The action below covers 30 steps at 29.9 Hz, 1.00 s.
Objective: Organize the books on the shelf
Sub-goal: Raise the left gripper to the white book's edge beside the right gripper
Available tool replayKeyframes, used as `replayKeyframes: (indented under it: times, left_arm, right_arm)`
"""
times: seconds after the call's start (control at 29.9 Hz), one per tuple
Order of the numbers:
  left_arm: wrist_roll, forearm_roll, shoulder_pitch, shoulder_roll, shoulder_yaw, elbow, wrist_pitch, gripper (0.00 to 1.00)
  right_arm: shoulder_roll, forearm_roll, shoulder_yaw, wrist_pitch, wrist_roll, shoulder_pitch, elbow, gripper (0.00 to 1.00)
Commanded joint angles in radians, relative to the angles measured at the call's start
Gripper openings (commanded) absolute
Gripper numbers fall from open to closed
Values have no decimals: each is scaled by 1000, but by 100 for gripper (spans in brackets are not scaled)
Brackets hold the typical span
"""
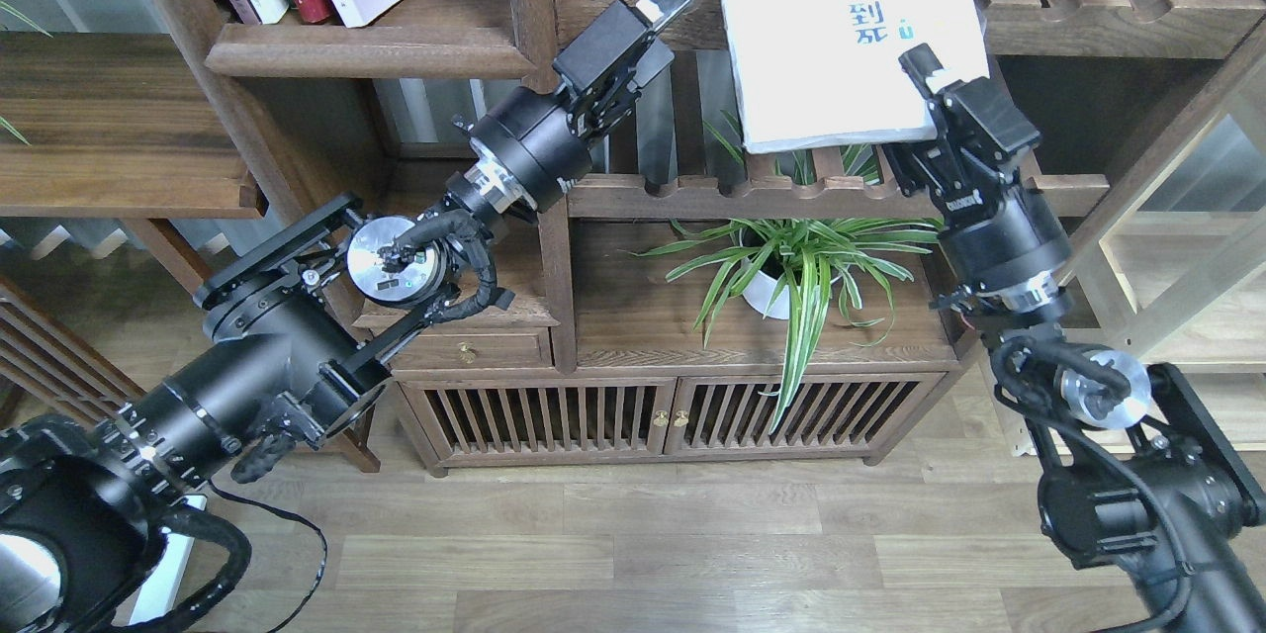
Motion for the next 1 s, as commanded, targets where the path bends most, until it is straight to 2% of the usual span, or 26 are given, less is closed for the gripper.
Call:
replayKeyframes:
  times: [0.0, 0.37, 0.5, 0.87, 0.97]
  left_arm:
    - [1, -1, -19, 0, 0, 1, 4, 98]
    - [4, -55, -26, 0, -1, 7, 4, 94]
    - [7, -55, -26, 0, 0, 7, 4, 87]
    - [13, -55, -20, 0, 5, 6, -1, 50]
    - [20, -49, -20, 0, 5, 7, 2, 48]
  right_arm:
    - [-2, -1, -23, 0, 0, 32, -1, 4]
    - [20, -2, -110, 0, 3, 36, -1, 4]
    - [14, -2, -109, 0, 1, 38, -1, 4]
    - [14, -2, -107, 0, 3, 56, -2, 4]
    - [15, -2, -107, 0, 1, 56, -2, 4]
